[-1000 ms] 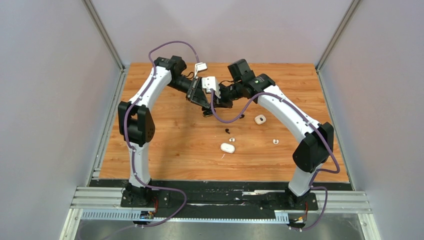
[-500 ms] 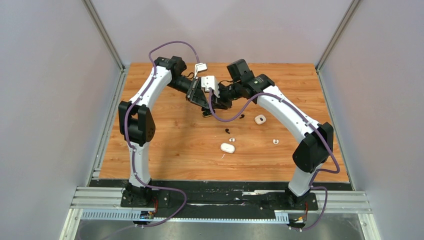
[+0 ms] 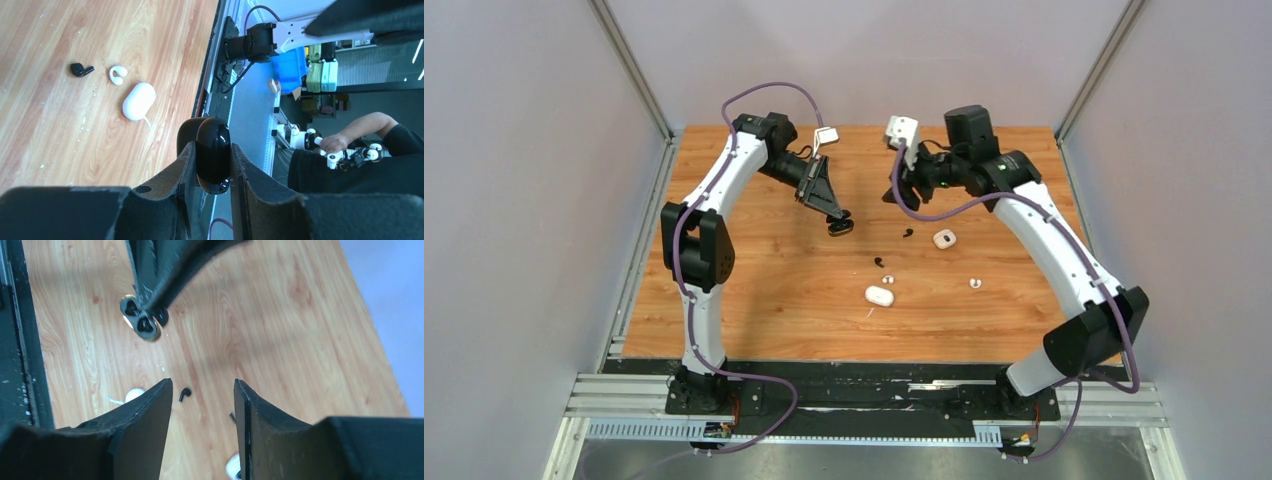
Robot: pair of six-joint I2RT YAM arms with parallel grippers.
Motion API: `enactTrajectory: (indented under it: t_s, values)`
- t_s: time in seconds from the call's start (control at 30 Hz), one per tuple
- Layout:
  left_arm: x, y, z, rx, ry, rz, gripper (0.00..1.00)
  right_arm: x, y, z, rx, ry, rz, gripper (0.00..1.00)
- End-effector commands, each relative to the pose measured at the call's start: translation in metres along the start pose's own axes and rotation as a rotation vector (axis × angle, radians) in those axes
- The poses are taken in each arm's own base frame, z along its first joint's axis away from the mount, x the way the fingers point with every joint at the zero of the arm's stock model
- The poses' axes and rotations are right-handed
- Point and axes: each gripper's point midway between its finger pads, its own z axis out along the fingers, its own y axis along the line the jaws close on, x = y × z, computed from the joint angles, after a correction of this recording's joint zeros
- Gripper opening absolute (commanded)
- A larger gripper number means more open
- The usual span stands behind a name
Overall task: Insert the wireless bluetooth earbuds into the charging case
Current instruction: Open the charging case, then pick up the earbud from the center of the board.
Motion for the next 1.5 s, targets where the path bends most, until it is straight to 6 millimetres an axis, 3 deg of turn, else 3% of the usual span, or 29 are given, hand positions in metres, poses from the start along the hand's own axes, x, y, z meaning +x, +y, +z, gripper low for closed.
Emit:
enactTrajectory:
  t_s: [0.0,0.13,0.23,0.47,0.77,1.03,1.13,1.47]
  values:
    - [-0.005,-0.007,-0.004,-0.008,-0.013,0.068,0.00,0.036,-0.004,-0.024,0.080,0.030,0.314,0.46]
    - [-0.004,-0.003,-0.004,-0.025,-0.018,0.065,0.00,0.105,-0.020,-0.026,0.212,0.146,0.639,0.36]
    - [-0.003,-0.005,-0.005,-0.036,-0.020,0.068,0.00,0.149,-0.030,-0.020,0.300,0.226,0.815,0.39]
    - [0.004,-0.007,-0.008,-0.077,-0.025,0.083,0.00,0.204,-0.050,0.010,0.343,0.323,1.021,0.42]
    - [0.010,-0.008,-0.014,-0.126,-0.041,0.083,0.00,0.247,-0.072,0.043,0.417,0.412,1.128,0.44]
    - [0.010,-0.006,-0.017,-0.136,-0.048,0.075,0.00,0.255,-0.074,0.061,0.425,0.439,1.151,0.48]
    - [0.010,-0.004,-0.018,-0.139,-0.051,0.068,0.00,0.258,-0.070,0.069,0.407,0.450,1.158,0.55]
    - [0.012,-0.002,-0.020,-0.148,-0.053,0.063,0.00,0.274,-0.070,0.080,0.412,0.486,1.172,0.33]
